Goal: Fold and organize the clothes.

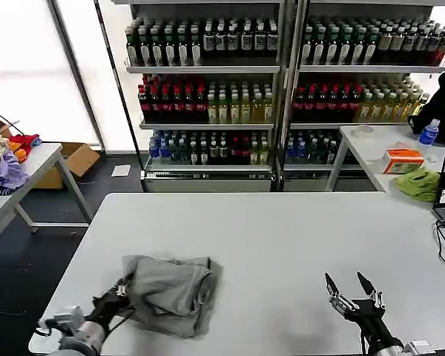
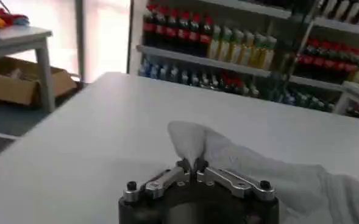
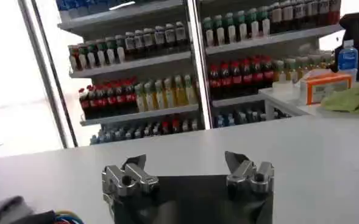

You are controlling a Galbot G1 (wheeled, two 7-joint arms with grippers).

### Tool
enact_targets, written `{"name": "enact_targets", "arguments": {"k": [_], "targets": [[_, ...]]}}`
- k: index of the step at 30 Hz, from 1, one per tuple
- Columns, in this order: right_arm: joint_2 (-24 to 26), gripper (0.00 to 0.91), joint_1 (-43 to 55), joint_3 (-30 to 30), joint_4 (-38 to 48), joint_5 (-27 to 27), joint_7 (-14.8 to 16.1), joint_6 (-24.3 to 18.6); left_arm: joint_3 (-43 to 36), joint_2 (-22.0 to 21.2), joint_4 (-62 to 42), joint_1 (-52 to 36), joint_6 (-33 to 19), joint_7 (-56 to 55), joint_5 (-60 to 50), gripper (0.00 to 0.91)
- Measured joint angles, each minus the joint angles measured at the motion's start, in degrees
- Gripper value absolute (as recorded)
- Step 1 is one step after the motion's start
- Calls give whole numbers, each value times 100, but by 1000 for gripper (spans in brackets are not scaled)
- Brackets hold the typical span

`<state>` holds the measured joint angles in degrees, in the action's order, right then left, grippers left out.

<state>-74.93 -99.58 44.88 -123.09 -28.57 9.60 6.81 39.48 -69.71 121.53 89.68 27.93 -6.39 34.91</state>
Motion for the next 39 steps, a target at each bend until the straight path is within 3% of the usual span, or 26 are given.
{"name": "enact_targets", "arguments": {"k": [10, 17, 24, 31, 32, 33, 34, 39], "targets": [[14, 907, 19, -52, 38, -11, -15, -6, 1675, 1156, -97, 140, 307, 256, 881, 10], [-52, 907, 4, -86, 21, 22, -34, -37, 2215, 1744, 40, 149, 410, 201, 1129, 10], [-171, 907, -49, -54, -25, 75, -46, -71, 1791, 1674, 748, 186, 463, -126, 903, 10], [-320, 907, -104, -80, -115, 164, -60, -51, 347, 1288, 1577, 341, 491, -607, 282, 40], [-349, 907, -118, -98, -134, 181, -63, -39, 94, 1227, 1642, 350, 492, -648, 176, 111], [-367, 907, -127, -108, -144, 190, -66, -30, -167, 1164, 1682, 348, 492, -697, 56, 464], [-386, 907, -139, -119, -159, 202, -71, -20, -460, 1089, 1692, 327, 495, -754, -75, 907], [-486, 907, -239, -223, -281, 329, -111, 74, -1703, 702, 1473, 24, 505, -1005, -465, 907]]}}
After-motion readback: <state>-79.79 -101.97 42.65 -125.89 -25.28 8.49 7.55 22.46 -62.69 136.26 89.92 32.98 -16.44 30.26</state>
